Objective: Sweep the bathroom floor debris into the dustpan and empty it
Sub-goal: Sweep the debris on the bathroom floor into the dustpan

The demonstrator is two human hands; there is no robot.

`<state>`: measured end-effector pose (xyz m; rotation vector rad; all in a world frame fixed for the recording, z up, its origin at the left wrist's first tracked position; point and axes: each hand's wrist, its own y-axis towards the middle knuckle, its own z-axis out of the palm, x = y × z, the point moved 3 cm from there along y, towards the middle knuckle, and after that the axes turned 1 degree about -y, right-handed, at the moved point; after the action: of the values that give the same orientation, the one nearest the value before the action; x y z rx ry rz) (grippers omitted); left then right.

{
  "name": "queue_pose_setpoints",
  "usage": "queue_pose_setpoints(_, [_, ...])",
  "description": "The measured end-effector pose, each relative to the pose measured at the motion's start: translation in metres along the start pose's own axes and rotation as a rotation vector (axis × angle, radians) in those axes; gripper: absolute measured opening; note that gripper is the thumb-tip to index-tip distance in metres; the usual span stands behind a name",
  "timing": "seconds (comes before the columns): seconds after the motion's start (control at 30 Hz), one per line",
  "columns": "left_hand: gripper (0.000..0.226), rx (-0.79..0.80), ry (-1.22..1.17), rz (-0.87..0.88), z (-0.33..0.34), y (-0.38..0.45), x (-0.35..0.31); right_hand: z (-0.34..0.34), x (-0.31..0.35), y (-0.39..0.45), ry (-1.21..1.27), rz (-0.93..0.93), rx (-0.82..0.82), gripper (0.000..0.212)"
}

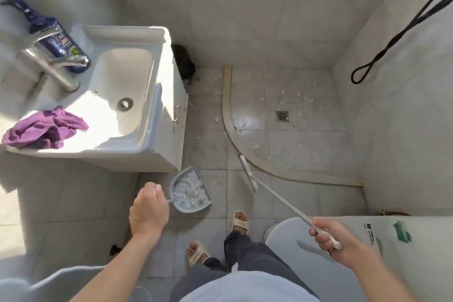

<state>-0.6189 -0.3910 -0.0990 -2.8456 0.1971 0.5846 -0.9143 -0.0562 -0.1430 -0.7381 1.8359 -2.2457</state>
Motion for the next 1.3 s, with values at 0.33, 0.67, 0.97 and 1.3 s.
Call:
queue_pose_setpoints(0.33, [0.031, 0.074, 0.055, 0.273, 0.031, 0.034, -0.152, -0.07, -0.006, 0.002, 0.282, -0.21, -0.36, 0.014])
queue_pose_setpoints(0.67, [0.026, 0.146, -0.03, 0.55, 0.062, 0.03, -0.289, -0.094, -0.042, -0.011, 0.493, -0.164, -0.416, 0.015])
queue_pose_setpoints(0.97, [0.027, 0.231, -0.03, 0.717, 0.112, 0.026, -0.4, -0.074, -0.043, -0.017, 0.709, -0.138, -0.418, 0.005])
queue_pose_setpoints(1.3, [0.031, 0.427, -0.033, 0.774, 0.179, 0.07, -0.506, -0.113, 0.054, -0.006, 0.782, -0.189, -0.587, 0.008])
